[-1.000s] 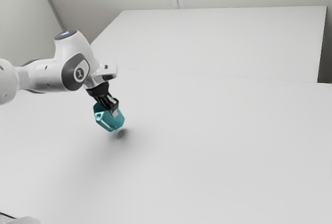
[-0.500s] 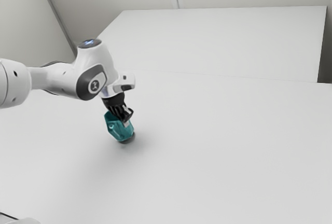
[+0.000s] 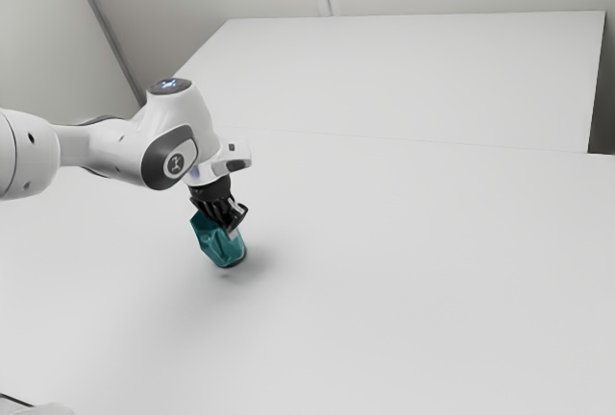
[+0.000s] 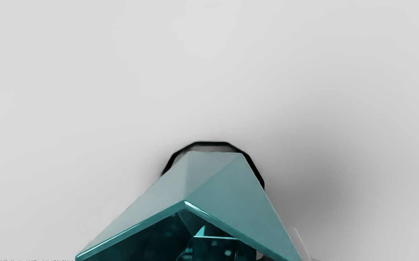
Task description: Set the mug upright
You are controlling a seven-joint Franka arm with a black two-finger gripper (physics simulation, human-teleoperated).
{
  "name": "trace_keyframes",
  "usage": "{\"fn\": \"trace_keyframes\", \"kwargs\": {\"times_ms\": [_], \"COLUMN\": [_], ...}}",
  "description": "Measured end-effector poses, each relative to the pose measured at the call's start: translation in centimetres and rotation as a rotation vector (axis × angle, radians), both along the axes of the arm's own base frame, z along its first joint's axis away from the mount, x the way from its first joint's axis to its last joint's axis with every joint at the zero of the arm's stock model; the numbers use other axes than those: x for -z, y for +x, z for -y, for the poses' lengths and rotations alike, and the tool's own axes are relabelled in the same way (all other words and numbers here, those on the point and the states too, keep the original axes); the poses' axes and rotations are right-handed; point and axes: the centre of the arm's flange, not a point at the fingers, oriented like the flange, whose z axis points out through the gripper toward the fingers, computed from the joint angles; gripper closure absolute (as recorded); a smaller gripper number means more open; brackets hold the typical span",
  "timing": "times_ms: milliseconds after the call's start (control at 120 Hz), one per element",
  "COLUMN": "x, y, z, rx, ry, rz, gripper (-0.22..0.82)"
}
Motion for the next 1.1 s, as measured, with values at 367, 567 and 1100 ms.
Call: {"fn": "trace_keyframes", "kwargs": {"times_ms": [367,567,1100], "x": [-0.3,-4.3,-29.5], "y": [-0.2,-0.5,2.1], "z": [0.2,0.9,1.8], "rx": [-0.037,-0.046,-0.134], "ry": [0.007,0.071,-0.091], "rz": [0.007,0.063,0.191], "gripper": [0.31,0.12,0.01]}}
